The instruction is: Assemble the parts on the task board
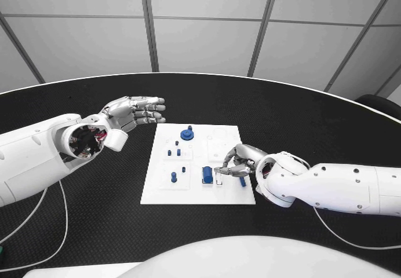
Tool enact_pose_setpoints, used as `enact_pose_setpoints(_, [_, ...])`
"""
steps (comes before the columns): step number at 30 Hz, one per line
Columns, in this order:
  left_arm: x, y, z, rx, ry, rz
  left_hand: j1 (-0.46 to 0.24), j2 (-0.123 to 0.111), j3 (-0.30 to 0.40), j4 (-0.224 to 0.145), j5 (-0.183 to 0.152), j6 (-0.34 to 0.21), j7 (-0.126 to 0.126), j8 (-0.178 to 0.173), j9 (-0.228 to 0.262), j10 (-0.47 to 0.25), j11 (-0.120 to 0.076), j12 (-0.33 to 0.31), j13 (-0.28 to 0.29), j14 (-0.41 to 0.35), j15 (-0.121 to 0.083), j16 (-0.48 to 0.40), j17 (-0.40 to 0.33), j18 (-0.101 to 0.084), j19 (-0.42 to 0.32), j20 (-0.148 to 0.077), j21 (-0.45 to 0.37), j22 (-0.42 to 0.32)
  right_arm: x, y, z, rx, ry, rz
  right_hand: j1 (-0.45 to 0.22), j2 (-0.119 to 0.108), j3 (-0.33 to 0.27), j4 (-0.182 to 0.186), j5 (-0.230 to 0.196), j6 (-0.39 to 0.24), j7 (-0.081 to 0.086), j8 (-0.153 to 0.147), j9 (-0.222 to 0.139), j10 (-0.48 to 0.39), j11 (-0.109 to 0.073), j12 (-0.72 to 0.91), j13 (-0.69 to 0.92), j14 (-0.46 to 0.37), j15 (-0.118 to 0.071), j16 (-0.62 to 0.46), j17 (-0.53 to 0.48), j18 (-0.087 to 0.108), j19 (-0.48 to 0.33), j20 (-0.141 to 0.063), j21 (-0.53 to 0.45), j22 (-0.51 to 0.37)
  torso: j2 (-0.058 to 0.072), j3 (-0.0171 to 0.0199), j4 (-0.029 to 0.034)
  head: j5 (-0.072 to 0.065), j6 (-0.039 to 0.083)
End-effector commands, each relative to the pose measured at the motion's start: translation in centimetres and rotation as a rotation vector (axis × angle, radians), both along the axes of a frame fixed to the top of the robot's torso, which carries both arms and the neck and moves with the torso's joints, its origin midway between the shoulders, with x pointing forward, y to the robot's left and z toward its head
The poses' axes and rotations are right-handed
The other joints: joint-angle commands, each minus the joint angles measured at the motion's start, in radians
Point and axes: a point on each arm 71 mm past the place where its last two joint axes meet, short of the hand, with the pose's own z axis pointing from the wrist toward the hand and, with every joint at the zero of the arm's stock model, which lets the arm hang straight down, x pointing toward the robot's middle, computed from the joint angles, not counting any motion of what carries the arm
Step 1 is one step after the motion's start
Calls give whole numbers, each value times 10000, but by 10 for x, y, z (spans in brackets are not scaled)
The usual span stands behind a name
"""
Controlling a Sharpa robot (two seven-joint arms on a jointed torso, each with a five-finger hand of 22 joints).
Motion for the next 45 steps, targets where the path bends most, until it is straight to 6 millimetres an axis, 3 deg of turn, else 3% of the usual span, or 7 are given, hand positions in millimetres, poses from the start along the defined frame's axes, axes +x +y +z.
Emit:
enact_pose_setpoints(1, [0,0,0,-2,1,-8,59,25,17,62,-40,-53,8,-17,-14,-40,2,39,-14,-71,34,-33,11,121,96,3,-42,-11,0,2,-1,-15,57,-18,-92,-6,-120,46,19,79,13,-40,-11,456,50,-71,2080,971,69,-27,2382,-45,941,71,-54,2476,5,-2,0,-7,1])
enact_pose_setpoints(6, [0,-1,0,-2,1,-12,59,25,17,62,-40,-53,8,-17,-14,-40,2,39,-14,-71,34,-33,11,121,96,3,-42,-11,2,8,-2,-20,110,-93,-41,-40,-317,151,10,161,-4,-25,3,374,38,-254,2007,940,60,-120,2274,3,901,68,-299,2401,-5,-1,-18,14,1])
enact_pose_setpoints(10, [0,-1,0,-11,6,-38,59,25,17,62,-40,-53,8,-17,-14,-40,2,39,-14,-71,34,-33,11,121,96,3,-42,-11,4,15,-3,-79,205,-130,52,-85,-590,294,-14,166,1,-34,16,212,45,-583,1874,910,65,-203,2183,68,841,74,-644,2295,3,-3,17,-4,1])
enact_pose_setpoints(24, [0,-2,-1,-6,21,-47,74,20,10,81,-41,-55,8,-12,-17,-53,3,64,-16,-74,35,-38,27,120,121,3,-80,-35,18,35,-8,-711,827,37,140,-59,-871,479,-82,248,-22,28,61,178,30,-629,1851,918,56,-182,2214,71,837,73,-670,2285,7,-18,13,119,1])
enact_pose_setpoints(39, [0,-2,-1,9,36,-39,74,20,10,81,-41,-55,8,-12,-17,-53,3,64,-16,-74,35,-38,27,120,121,3,-80,-35,24,48,-7,-1171,670,315,364,11,-1064,528,-63,330,-57,128,122,158,1,-650,1838,931,33,-149,2255,62,848,56,-626,2297,18,3,3,116,1])
enact_pose_setpoints(45, [0,-1,-1,19,52,-49,71,14,3,93,-41,-56,9,-11,-18,-58,4,72,-17,-74,37,-39,34,119,131,4,-95,-44,25,52,-7,-1297,579,422,636,72,-1170,491,-14,358,-81,197,166,169,-21,-619,1845,936,14,-136,2272,54,858,40,-586,2310,16,-7,18,108,1])
